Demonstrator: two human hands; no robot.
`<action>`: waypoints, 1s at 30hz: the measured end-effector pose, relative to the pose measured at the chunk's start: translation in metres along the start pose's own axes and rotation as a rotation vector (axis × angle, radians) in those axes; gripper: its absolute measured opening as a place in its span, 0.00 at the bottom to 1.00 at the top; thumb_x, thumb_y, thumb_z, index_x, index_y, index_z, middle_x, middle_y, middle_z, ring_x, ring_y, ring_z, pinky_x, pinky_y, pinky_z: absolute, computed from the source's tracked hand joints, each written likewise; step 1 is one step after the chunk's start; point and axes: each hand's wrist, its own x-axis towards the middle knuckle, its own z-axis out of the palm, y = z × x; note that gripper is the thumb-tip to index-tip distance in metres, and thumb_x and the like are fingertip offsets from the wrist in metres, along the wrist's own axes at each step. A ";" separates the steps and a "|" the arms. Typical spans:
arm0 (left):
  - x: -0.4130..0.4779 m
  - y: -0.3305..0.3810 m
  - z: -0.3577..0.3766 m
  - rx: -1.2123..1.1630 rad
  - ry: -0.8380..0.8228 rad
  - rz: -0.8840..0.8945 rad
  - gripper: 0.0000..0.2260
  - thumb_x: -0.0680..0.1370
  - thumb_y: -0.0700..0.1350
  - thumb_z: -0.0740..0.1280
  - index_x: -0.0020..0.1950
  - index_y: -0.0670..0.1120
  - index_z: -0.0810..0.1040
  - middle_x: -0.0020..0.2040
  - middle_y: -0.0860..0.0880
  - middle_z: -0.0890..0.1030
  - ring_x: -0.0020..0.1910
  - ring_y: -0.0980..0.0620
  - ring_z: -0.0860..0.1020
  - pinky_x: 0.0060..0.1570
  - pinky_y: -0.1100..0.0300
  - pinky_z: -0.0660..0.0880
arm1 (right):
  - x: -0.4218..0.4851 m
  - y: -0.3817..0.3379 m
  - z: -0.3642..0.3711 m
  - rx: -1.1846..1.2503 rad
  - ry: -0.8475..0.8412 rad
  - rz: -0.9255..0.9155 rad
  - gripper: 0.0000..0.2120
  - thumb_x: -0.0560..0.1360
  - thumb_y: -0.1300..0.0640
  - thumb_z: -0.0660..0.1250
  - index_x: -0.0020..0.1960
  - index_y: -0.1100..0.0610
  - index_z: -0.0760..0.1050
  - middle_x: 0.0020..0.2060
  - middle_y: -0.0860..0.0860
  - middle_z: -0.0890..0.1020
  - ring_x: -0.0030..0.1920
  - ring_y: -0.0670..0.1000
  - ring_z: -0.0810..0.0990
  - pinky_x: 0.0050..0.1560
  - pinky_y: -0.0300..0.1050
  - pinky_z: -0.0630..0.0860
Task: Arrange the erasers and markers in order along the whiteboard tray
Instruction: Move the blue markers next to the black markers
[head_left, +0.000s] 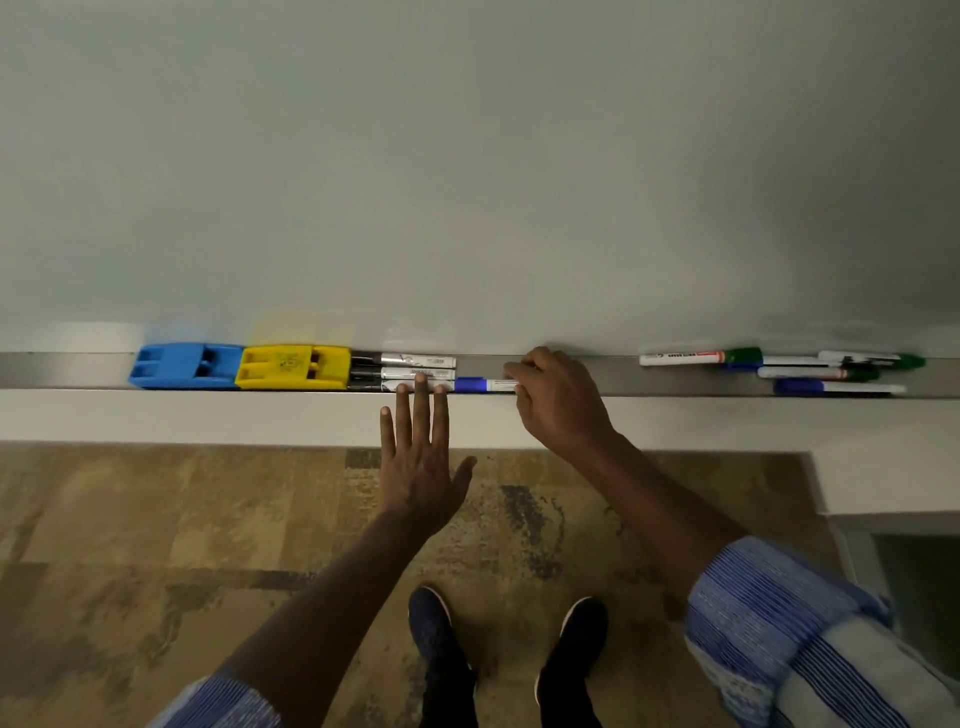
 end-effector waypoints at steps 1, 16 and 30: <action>0.001 0.003 -0.001 0.004 -0.004 0.009 0.44 0.79 0.68 0.56 0.82 0.44 0.40 0.82 0.41 0.36 0.80 0.39 0.36 0.78 0.37 0.46 | -0.003 0.002 -0.003 0.002 0.018 0.002 0.15 0.73 0.62 0.71 0.60 0.60 0.81 0.49 0.56 0.81 0.46 0.56 0.79 0.49 0.50 0.77; 0.015 0.058 -0.005 0.005 0.017 0.220 0.42 0.78 0.65 0.57 0.82 0.44 0.42 0.82 0.40 0.39 0.81 0.39 0.41 0.77 0.34 0.51 | -0.073 0.097 -0.049 -0.050 0.196 0.244 0.17 0.76 0.57 0.67 0.64 0.58 0.77 0.55 0.55 0.80 0.54 0.56 0.78 0.53 0.51 0.78; 0.028 0.126 0.000 0.002 -0.011 0.333 0.43 0.76 0.68 0.50 0.82 0.43 0.44 0.82 0.41 0.39 0.81 0.40 0.40 0.77 0.35 0.50 | -0.119 0.187 -0.100 -0.199 0.331 0.458 0.12 0.75 0.61 0.66 0.57 0.61 0.79 0.50 0.58 0.81 0.50 0.58 0.79 0.48 0.49 0.78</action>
